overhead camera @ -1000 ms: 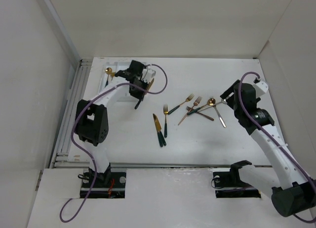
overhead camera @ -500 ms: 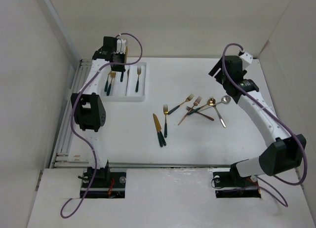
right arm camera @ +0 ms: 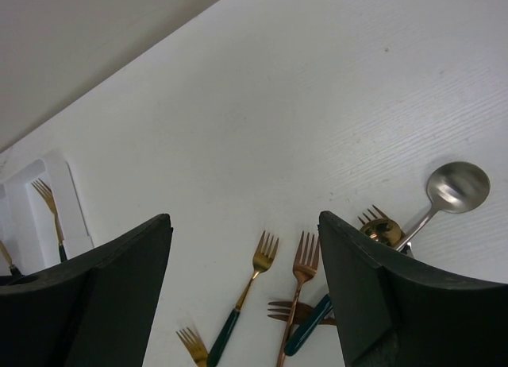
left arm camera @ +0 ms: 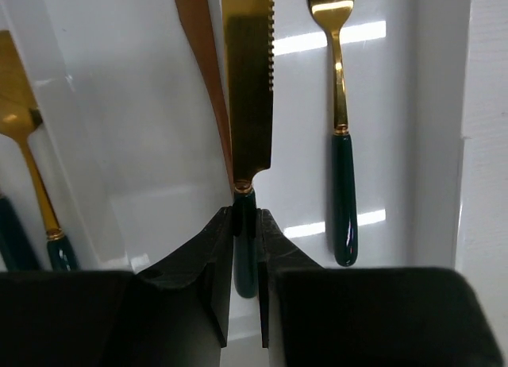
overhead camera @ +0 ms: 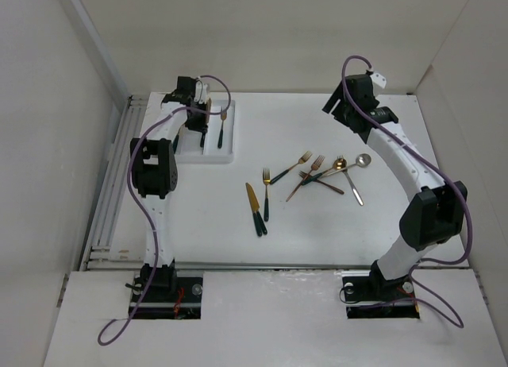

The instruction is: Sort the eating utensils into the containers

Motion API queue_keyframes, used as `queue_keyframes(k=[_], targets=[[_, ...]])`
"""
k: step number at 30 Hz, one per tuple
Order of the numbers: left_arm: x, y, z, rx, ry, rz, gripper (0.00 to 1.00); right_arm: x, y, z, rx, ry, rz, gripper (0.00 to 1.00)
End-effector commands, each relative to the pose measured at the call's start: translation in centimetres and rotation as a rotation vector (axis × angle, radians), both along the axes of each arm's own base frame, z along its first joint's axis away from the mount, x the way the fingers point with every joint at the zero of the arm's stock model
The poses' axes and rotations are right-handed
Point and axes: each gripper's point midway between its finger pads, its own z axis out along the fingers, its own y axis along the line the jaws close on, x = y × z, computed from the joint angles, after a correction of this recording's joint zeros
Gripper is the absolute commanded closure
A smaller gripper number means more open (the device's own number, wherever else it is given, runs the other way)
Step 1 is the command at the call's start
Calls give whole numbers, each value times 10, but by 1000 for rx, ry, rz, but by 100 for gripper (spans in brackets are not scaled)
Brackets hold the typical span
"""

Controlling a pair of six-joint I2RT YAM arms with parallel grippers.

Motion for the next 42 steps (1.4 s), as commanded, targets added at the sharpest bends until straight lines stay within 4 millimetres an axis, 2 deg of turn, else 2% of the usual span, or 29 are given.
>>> queue_keyframes(k=[1, 3, 4, 6, 12, 20, 21, 23, 24, 25, 27, 29, 32, 33, 34, 36, 37, 38, 39, 40, 41, 42], targets=[[26, 1, 45, -18, -137, 26, 100, 2, 0, 31, 15, -64, 8, 21], [28, 3, 46, -6, -149, 25, 100, 1, 0, 26, 11, -52, 8, 21], [28, 5, 46, 2, -150, 31, 100, -1, 0, 31, 14, -63, 8, 21], [29, 10, 46, 3, -150, 40, 100, -3, -1, 23, 9, -45, 8, 21], [14, 23, 22, 6, -74, 67, 100, -5, -3, 28, 9, -62, 1, 21], [4, 31, 10, -1, -24, 88, 100, -6, -4, 32, 11, -71, 1, 21], [2, 30, 9, -9, -14, 82, 98, -7, -4, 28, 9, -63, 1, 21], [-1, 28, 3, -11, 3, 67, 83, -7, -4, 28, 9, -62, 1, 21], [-1, 28, 3, -11, 3, 67, 74, -9, -4, 32, 11, -71, 1, 21], [-1, 28, 3, -11, 3, 67, 57, -9, -4, 32, 11, -71, 1, 21], [0, 28, 15, -13, -20, 67, 52, -10, -5, 28, 9, -61, 1, 19], [3, 28, 26, -15, -42, 67, 47, -11, -5, 32, 11, -71, 1, 19], [12, 29, 57, -19, -111, 80, 46, -17, -1, 37, 7, -80, 17, 19], [14, 31, 61, -17, -121, 96, 46, -19, 2, 35, -1, -73, 19, 19], [16, 33, 79, -8, -159, 105, 46, -22, 3, 41, -15, -86, 20, 19], [14, 35, 99, -19, -188, 140, 46, -30, 3, 39, -24, -79, 19, 19], [11, 25, 124, -17, -235, 128, 46, -32, 3, 43, -21, -88, 19, 19], [5, 18, 133, -29, -245, 126, 46, -38, 5, 34, -17, -66, 22, 19], [-11, -2, 146, -54, -252, 87, 46, -44, 4, 32, 0, -64, 12, 19], [-20, -4, 149, -64, -246, 78, 46, -47, 3, 38, 15, -80, 5, 19], [-34, -26, 148, -88, -229, 40, 44, -52, 6, 37, 26, -80, 8, 19], [-55, -37, 126, -93, -160, 23, 44, -59, 4, 25, 30, -57, 1, 19]])
